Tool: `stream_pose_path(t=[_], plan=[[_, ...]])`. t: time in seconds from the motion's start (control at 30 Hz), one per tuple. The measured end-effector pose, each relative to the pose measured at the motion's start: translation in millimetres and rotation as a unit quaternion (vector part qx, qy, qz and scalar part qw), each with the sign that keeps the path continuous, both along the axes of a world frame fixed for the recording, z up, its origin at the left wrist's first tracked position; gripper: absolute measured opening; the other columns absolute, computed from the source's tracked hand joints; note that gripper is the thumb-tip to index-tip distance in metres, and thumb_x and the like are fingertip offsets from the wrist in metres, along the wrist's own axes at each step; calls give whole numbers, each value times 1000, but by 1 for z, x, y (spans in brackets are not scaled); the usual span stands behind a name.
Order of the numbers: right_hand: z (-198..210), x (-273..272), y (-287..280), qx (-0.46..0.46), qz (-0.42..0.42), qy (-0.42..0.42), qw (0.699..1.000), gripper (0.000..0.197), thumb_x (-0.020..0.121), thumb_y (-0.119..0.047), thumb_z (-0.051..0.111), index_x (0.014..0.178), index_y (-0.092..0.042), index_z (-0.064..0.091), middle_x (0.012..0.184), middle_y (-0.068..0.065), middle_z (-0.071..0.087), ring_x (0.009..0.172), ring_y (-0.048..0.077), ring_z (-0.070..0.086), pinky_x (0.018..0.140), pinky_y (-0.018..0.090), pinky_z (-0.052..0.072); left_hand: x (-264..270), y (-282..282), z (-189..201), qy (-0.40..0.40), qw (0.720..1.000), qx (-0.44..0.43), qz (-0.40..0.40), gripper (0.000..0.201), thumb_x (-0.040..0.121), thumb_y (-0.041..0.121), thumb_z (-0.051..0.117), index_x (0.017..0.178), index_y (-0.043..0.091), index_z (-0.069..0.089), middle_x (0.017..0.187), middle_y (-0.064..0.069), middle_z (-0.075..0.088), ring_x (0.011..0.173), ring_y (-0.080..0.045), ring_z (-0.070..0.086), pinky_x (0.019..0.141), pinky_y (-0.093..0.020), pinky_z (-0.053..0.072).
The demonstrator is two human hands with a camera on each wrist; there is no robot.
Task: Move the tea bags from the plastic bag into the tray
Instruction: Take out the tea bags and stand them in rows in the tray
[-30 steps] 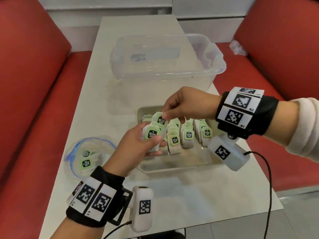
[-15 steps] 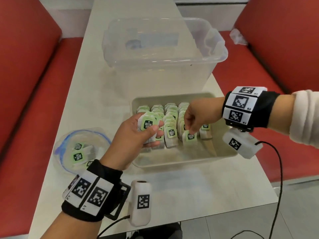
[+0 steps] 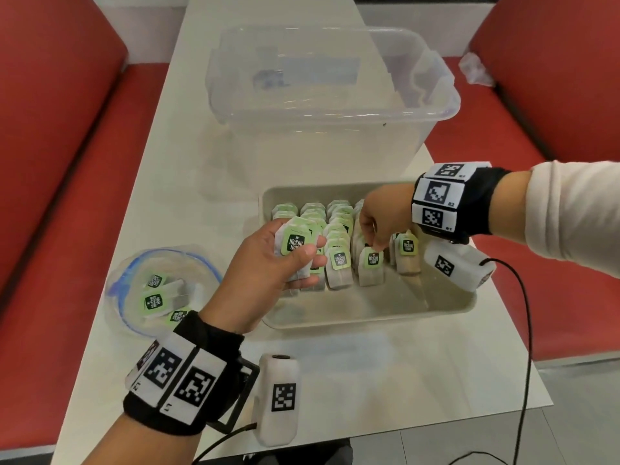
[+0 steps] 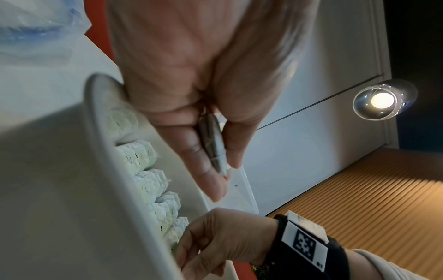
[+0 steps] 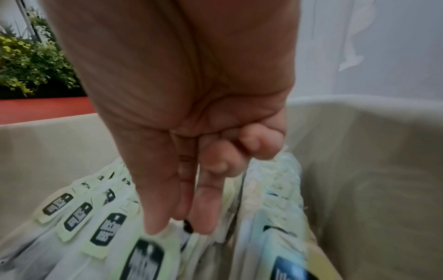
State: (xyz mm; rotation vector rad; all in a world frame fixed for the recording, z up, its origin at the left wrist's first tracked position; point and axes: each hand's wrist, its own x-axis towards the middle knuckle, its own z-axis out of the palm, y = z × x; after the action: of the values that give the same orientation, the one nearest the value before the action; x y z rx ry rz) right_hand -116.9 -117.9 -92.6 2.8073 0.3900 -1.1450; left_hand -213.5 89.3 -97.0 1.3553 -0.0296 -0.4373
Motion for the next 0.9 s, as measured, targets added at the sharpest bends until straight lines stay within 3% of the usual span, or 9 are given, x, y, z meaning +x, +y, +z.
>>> stream_pose_path(t=[0.13, 0.23, 0.37, 0.5, 0.57, 0.67, 0.77, 0.83, 0.9], plan=[[9, -3, -1, 16, 23, -31, 999, 13, 76, -24, 73, 83, -17, 66, 72, -5, 59, 62, 12, 51, 53, 20, 39, 1, 1, -1, 7, 1000, -6, 3, 25, 87, 6, 58, 109, 17, 58, 93, 0, 74, 82, -16, 72, 60, -24, 56], [12, -11, 1, 49, 32, 84, 995, 11, 77, -16, 71, 88, -17, 71, 69, -7, 63, 48, 8, 52, 48, 15, 41, 1, 1, 0, 6, 1000, -7, 3, 25, 88, 6, 58, 110, 16, 57, 93, 0, 73, 83, -17, 72, 60, -24, 56], [-2, -19, 8, 5, 69, 207, 976, 25, 82, -10, 66, 105, -19, 70, 69, -14, 68, 42, 2, 55, 57, 20, 46, 0, 1, 0, 2, 1000, -8, 5, 21, 88, 5, 57, 105, 18, 59, 94, -1, 73, 83, -18, 71, 61, -24, 56], [-13, -19, 15, -45, 73, 241, 967, 44, 87, -2, 55, 128, -20, 56, 119, -3, 65, 53, 6, 57, 42, 11, 43, -1, 1, 0, 2, 1000, -12, 7, 19, 88, 6, 58, 102, 18, 59, 97, -4, 71, 83, -17, 71, 60, -23, 55], [-13, -18, 18, -52, 71, 237, 968, 48, 88, 0, 53, 132, -18, 53, 126, 2, 61, 59, 9, 55, 41, 11, 42, -1, 1, 1, 3, 1000, -13, 7, 19, 88, 5, 57, 102, 19, 59, 98, -5, 71, 82, -17, 71, 60, -23, 56], [-7, -17, 20, -55, 68, 232, 969, 45, 87, -4, 57, 129, -19, 55, 122, 3, 63, 57, 8, 55, 47, 14, 44, -1, 1, 1, 7, 1000, -9, 8, 21, 89, 6, 56, 106, 18, 55, 99, -5, 70, 81, -16, 71, 60, -24, 56], [6, -19, 21, -13, 59, 220, 974, 38, 84, -17, 67, 121, -20, 61, 105, 3, 68, 57, 8, 55, 51, 17, 45, -1, 0, 3, 28, 999, -7, 29, 16, 94, 12, 49, 109, 17, 47, 99, -5, 69, 81, -20, 72, 58, -27, 57], [23, -23, 22, 75, 26, 161, 984, 31, 85, -31, 66, 114, -21, 63, 95, -4, 67, 58, 8, 56, 57, 21, 47, 1, -1, 7, 40, 998, -5, 40, 7, 98, 14, 41, 105, 16, 44, 100, -8, 69, 80, -22, 72, 60, -31, 59], [39, -31, 21, 206, -31, 63, 976, 27, 90, -41, 56, 108, -21, 62, 86, -13, 65, 58, 6, 56, 60, 20, 47, 4, -2, 13, 38, 999, 1, 39, 9, 100, 14, 35, 104, 15, 43, 103, -11, 68, 81, -23, 72, 66, -35, 60]])
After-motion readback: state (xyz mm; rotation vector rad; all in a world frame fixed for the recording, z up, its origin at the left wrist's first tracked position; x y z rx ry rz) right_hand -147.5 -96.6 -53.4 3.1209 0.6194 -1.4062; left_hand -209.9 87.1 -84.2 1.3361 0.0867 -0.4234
